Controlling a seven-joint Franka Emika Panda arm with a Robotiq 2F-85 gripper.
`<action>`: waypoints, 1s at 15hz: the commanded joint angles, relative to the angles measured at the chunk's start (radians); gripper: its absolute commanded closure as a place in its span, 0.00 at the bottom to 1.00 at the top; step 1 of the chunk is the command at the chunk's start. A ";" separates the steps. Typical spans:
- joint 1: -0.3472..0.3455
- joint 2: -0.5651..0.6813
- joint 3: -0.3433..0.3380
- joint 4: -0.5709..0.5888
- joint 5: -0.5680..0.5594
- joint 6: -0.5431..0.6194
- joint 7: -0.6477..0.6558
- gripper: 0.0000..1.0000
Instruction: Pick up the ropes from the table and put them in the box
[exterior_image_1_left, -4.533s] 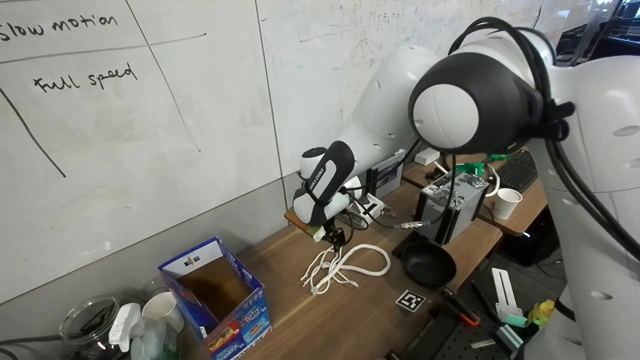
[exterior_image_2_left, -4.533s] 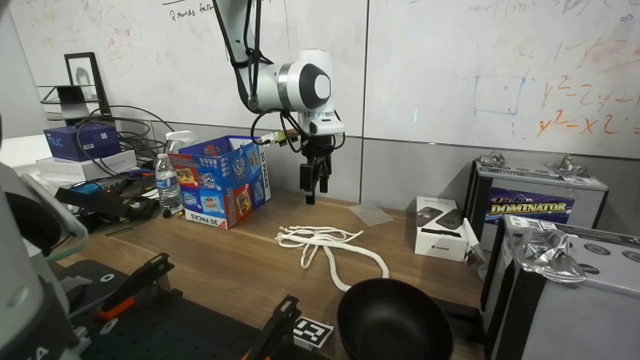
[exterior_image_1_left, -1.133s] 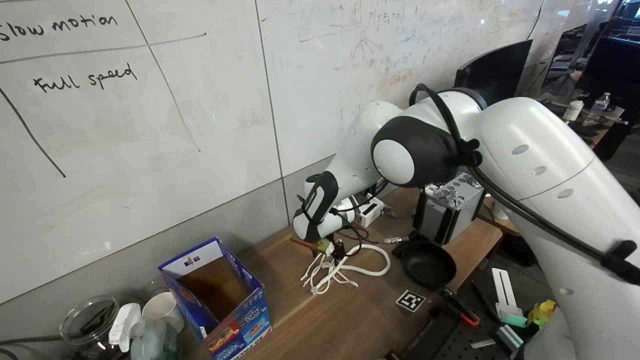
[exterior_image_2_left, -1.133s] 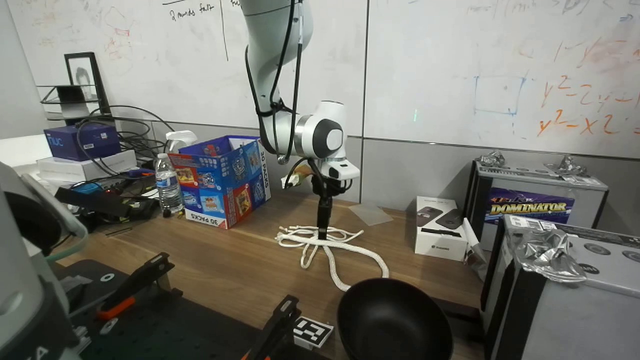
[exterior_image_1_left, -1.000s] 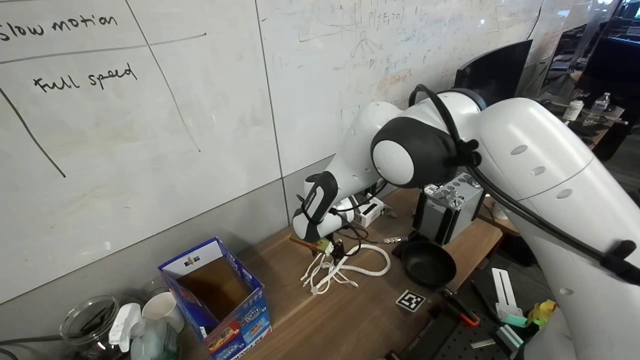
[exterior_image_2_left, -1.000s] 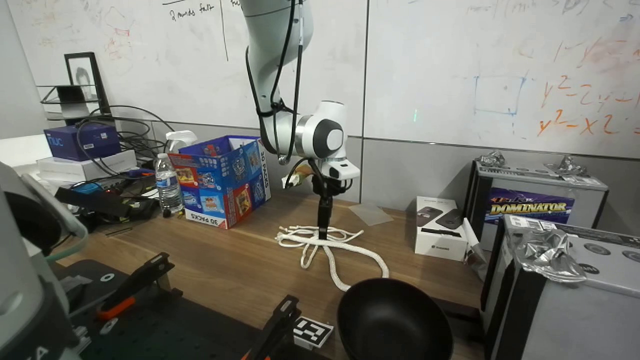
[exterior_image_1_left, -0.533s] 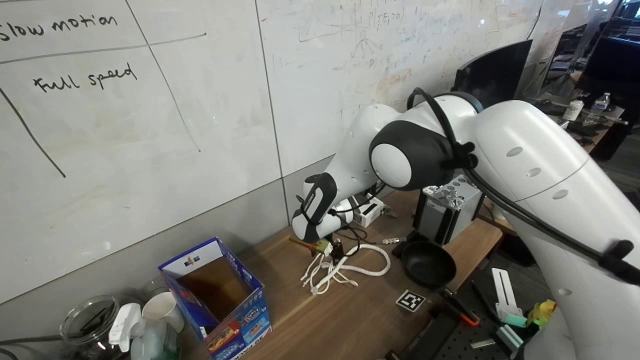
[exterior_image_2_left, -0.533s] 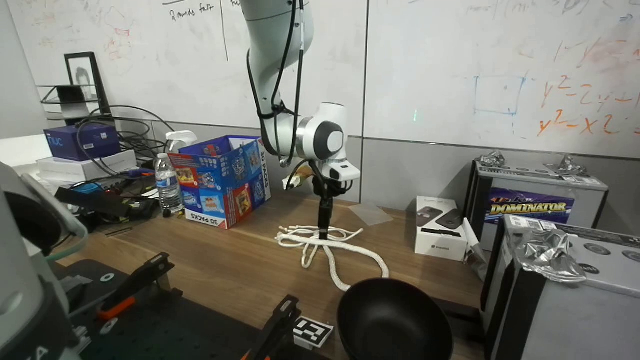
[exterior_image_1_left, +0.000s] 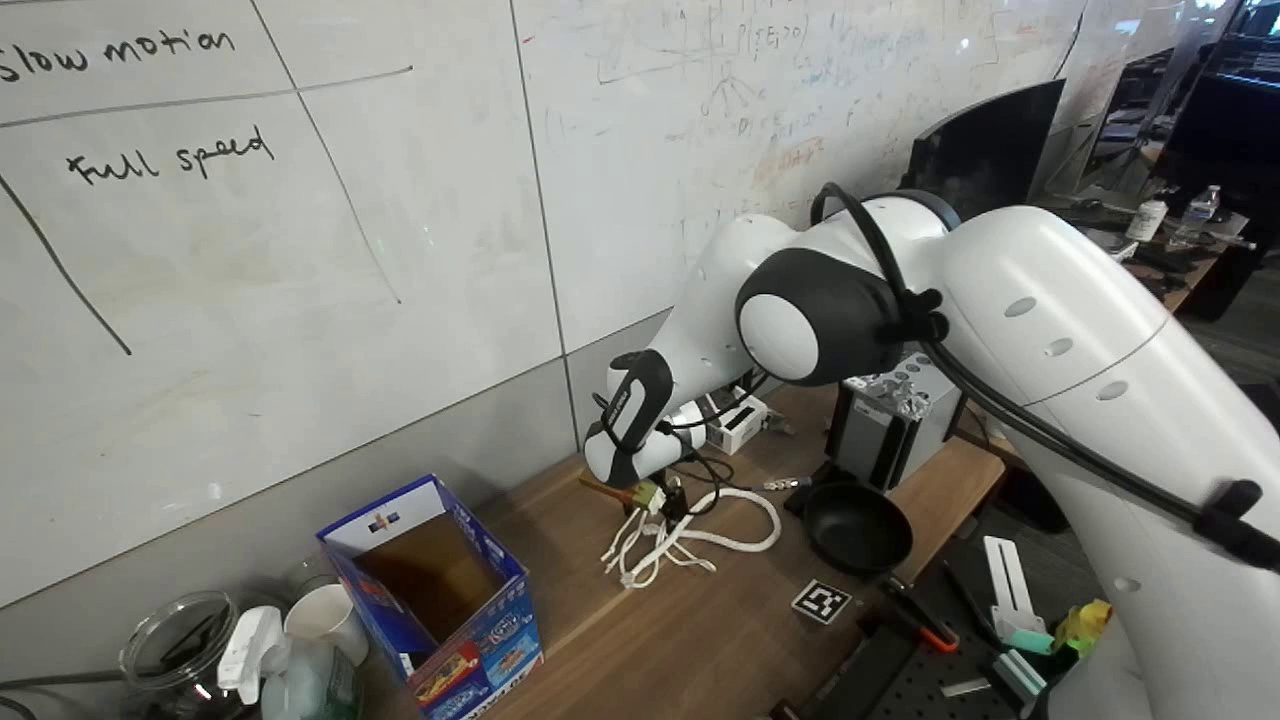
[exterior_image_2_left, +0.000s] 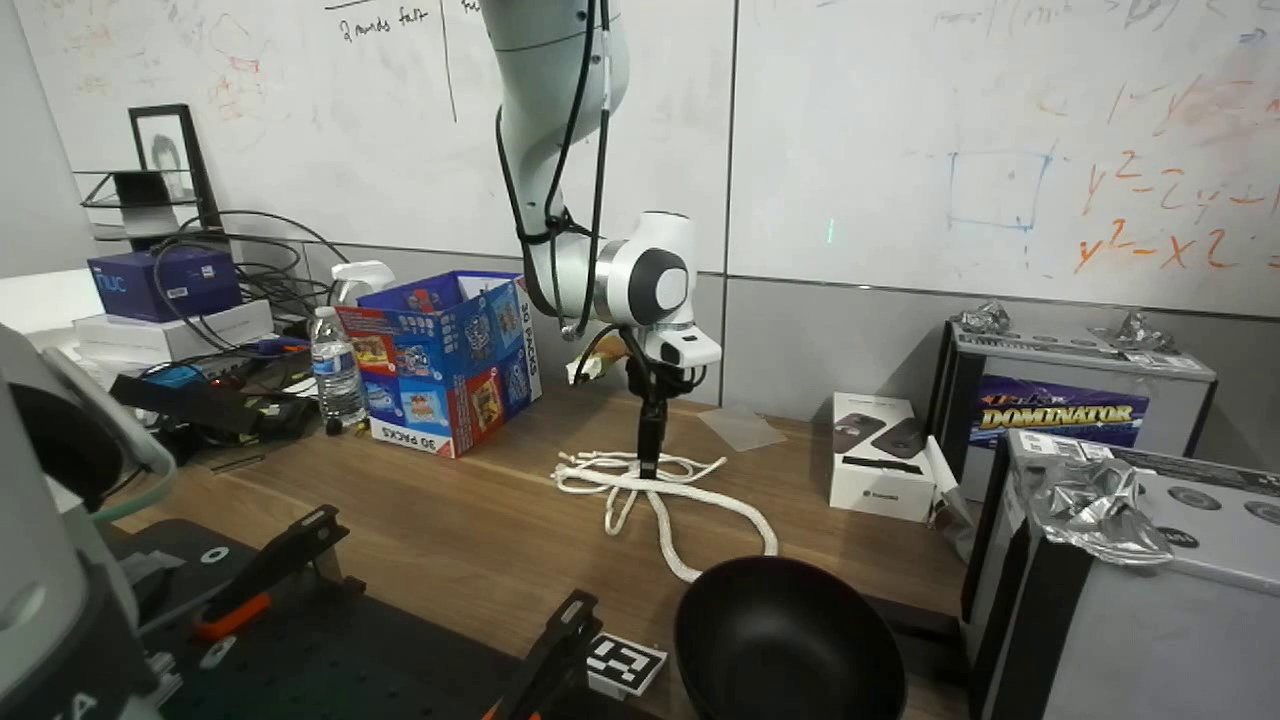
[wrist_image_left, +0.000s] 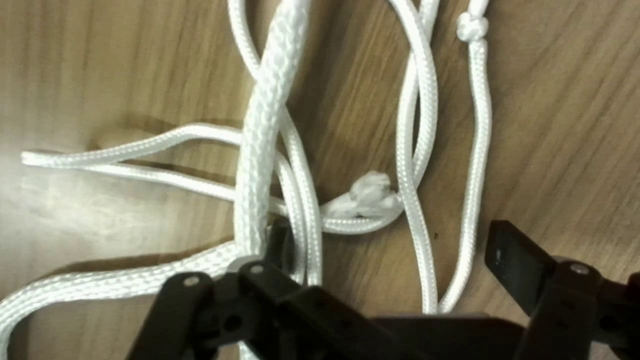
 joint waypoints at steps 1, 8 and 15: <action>0.006 0.011 -0.007 0.023 0.025 0.010 -0.006 0.00; 0.016 0.016 -0.020 0.023 0.014 0.012 -0.003 0.32; 0.015 0.014 -0.021 0.036 0.013 0.005 -0.005 0.86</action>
